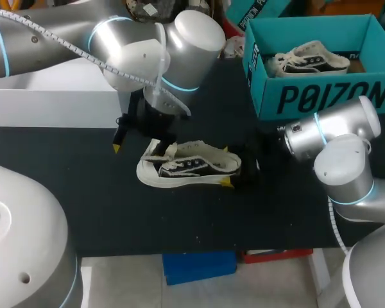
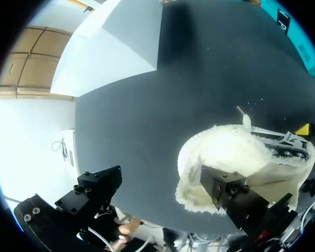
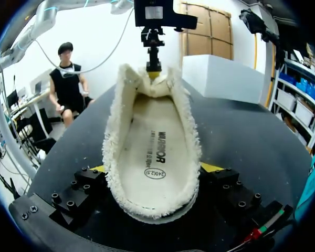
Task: Take the shoe out of the shoebox, open the shoe tongue, remove and reinsert the insole, then place the shoe into the shoebox
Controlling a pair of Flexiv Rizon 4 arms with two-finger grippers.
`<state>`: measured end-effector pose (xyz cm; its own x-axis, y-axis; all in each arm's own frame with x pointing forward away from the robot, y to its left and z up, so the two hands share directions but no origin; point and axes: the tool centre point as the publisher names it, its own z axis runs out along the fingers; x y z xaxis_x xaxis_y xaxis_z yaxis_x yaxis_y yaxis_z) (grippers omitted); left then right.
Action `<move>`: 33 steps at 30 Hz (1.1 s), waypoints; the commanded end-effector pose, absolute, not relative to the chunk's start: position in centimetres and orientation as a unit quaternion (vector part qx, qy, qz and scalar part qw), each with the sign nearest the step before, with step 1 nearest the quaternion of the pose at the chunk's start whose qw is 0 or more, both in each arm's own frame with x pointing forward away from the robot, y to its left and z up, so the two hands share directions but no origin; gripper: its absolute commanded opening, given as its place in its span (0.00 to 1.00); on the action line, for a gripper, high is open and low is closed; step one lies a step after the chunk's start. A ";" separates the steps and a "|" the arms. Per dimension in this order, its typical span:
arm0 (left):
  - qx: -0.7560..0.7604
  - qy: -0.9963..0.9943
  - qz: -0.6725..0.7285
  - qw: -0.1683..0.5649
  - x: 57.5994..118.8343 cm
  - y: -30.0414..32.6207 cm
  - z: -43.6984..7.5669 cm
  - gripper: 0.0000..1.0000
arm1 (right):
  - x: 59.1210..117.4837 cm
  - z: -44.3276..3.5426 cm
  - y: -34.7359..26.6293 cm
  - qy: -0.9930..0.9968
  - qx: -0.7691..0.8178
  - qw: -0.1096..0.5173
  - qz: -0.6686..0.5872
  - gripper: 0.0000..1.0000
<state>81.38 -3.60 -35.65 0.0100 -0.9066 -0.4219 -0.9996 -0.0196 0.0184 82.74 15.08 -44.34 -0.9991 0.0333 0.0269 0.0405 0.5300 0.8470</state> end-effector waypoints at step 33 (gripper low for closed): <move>-0.065 0.977 -0.083 -0.184 79.6 -10.5 -26.5 0.00 | 82.8 -44.7 15.2 -0.875 -0.022 0.003 -0.484 0.00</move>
<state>79.25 -10.94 -26.24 -0.6802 -0.7217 0.1281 -0.7270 0.6866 0.0078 82.74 15.06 -44.36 -0.9991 0.0334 0.0270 0.0406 0.5298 0.8471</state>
